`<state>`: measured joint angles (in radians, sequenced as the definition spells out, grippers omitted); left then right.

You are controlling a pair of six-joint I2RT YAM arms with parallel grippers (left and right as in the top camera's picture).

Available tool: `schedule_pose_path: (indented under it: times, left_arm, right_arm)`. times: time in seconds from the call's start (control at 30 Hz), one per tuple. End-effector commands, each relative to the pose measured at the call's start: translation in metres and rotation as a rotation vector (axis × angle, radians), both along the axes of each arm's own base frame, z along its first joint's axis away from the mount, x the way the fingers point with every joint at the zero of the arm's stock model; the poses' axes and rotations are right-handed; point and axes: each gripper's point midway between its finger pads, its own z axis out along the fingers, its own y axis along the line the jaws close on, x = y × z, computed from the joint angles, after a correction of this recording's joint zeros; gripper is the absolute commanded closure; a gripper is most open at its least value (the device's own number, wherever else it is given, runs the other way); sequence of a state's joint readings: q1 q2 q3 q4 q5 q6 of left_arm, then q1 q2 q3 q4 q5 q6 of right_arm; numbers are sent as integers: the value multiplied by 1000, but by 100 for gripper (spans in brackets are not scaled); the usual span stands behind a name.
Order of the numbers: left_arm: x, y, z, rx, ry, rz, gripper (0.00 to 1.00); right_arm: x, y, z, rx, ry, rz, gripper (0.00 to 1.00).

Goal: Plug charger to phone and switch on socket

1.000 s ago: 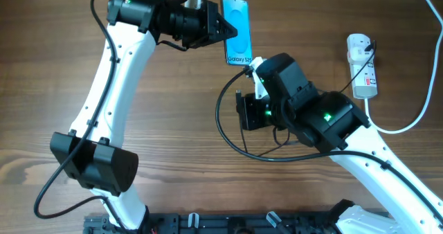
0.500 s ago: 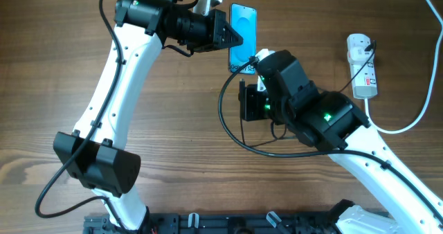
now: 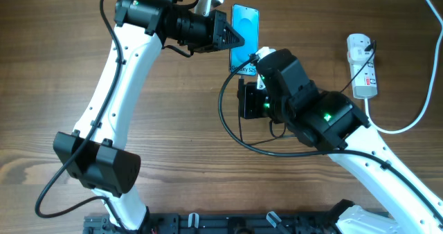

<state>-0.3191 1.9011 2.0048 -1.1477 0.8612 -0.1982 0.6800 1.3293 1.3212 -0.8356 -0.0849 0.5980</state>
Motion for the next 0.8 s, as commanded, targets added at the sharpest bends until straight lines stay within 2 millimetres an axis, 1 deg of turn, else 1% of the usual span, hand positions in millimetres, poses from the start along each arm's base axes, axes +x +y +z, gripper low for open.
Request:
schedule_pose_path:
  times: [0.0, 0.33, 0.47, 0.77]
  left_arm:
    - [-8, -4, 15, -39, -49, -44, 96]
    - [-8, -4, 16, -40, -54, -48, 96]
    - [-15, -8, 26, -107, -73, -110, 96]
    - [-4, 8, 24, -97, -70, -64, 96]
  right_arm:
    - [3, -1, 11, 19, -25, -25, 96]
    - [1, -1, 10, 39, 4, -50, 96]
    - [-1, 1, 10, 49, 14, -39, 96]
    - [-5, 5, 11, 64, 26, -11, 96]
